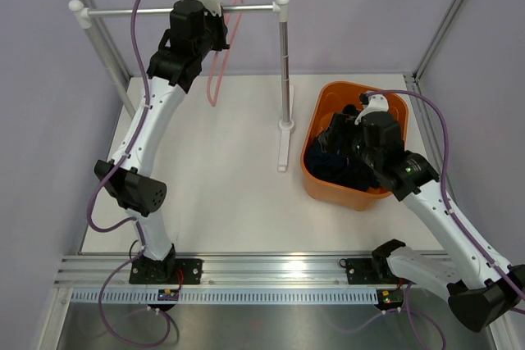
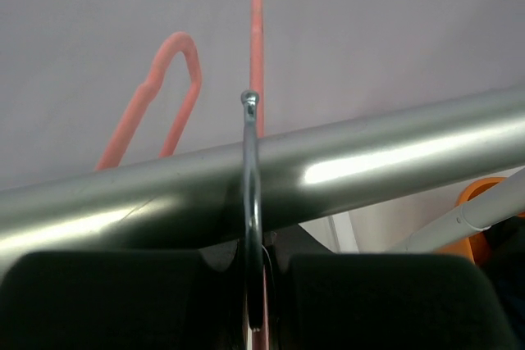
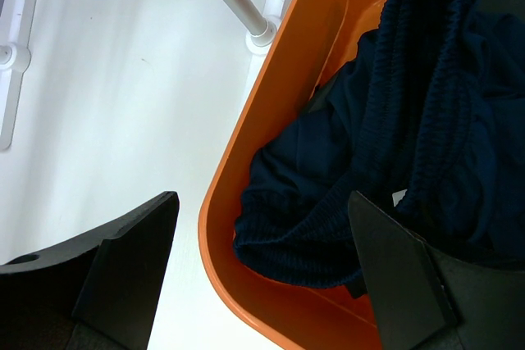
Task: Remove the shorts from the hanger
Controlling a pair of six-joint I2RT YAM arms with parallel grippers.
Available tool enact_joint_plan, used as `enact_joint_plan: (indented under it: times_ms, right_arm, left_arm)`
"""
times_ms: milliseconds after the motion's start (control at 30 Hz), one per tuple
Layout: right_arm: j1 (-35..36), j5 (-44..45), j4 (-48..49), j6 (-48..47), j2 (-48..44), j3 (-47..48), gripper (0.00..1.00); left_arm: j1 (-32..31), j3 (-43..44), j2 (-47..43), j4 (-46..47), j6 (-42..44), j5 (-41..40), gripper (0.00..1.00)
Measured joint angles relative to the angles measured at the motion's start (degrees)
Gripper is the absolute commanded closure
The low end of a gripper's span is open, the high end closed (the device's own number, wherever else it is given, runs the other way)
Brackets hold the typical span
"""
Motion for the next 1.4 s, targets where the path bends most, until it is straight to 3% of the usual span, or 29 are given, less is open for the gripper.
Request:
enact_joint_plan:
  times_ms: [733,1400]
  right_arm:
    - [0.0,-0.37,-0.02,-0.02,-0.15,-0.46,0.07]
    - [0.0,-0.31,-0.17,-0.09,-1.36,-0.72,0.01]
  left_arm:
    - [0.0,-1.33,-1.9,-0.37,-0.04,0.0,0.78]
    - [-0.74,-9.64,-14.14,-0.15,0.26,-1.09,0.49]
